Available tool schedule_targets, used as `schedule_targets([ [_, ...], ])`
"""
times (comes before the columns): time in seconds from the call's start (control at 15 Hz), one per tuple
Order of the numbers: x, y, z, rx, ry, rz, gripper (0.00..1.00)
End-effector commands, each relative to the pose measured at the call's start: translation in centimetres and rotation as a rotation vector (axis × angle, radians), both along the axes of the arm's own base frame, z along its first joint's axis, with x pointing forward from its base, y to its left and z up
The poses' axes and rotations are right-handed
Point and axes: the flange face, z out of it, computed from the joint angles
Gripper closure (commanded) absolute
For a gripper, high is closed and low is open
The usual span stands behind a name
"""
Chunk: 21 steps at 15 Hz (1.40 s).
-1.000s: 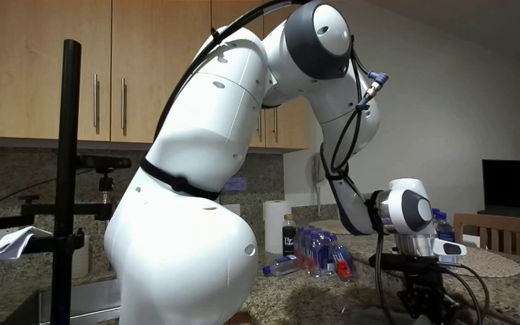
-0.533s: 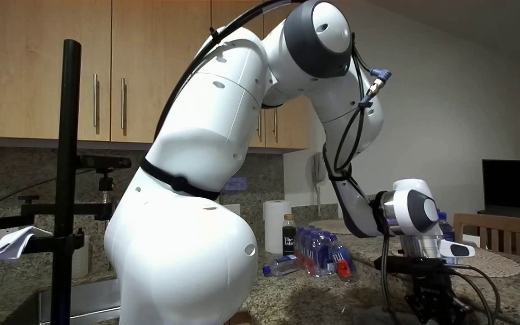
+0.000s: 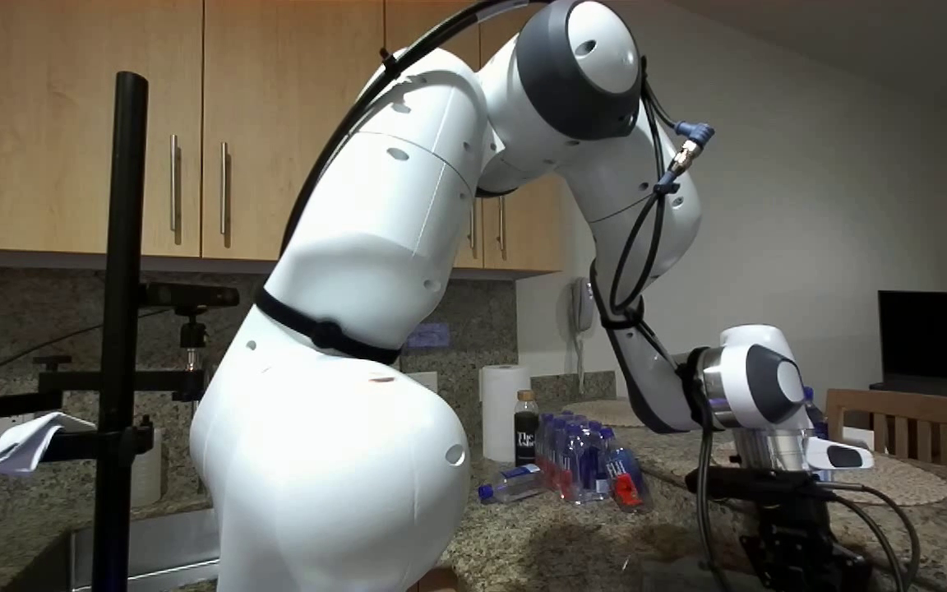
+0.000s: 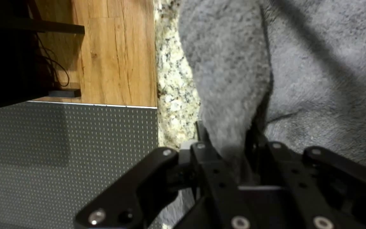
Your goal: Move the grey towel to the right
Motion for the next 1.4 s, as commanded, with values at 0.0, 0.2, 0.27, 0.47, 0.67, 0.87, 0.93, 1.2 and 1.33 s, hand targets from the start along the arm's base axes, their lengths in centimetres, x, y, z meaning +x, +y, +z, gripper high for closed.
schedule_targets([
  [0.0, -0.8, -0.3, 1.2, -0.012, 0.004, -0.025, 0.34],
  [0.2, -0.5, -0.6, 1.8, -0.012, -0.009, -0.030, 0.16],
  [0.27, -0.5, -0.6, 1.9, -0.014, -0.010, -0.029, 0.09],
  [0.47, -0.5, -0.6, 2.6, -0.012, -0.012, -0.029, 0.00],
  [0.67, -0.4, -0.6, 3.7, -0.003, -0.013, -0.037, 0.00],
  [0.87, -0.2, -0.5, 5.0, 0.002, -0.029, -0.045, 0.00],
  [0.93, -0.2, -0.5, 5.3, 0.004, -0.040, -0.047, 0.00],
  [1.2, -0.1, -0.1, 6.5, 0.006, -0.072, -0.063, 0.00],
  [1.33, -0.2, 0.4, 7.0, 0.015, -0.079, -0.067, 0.00],
])
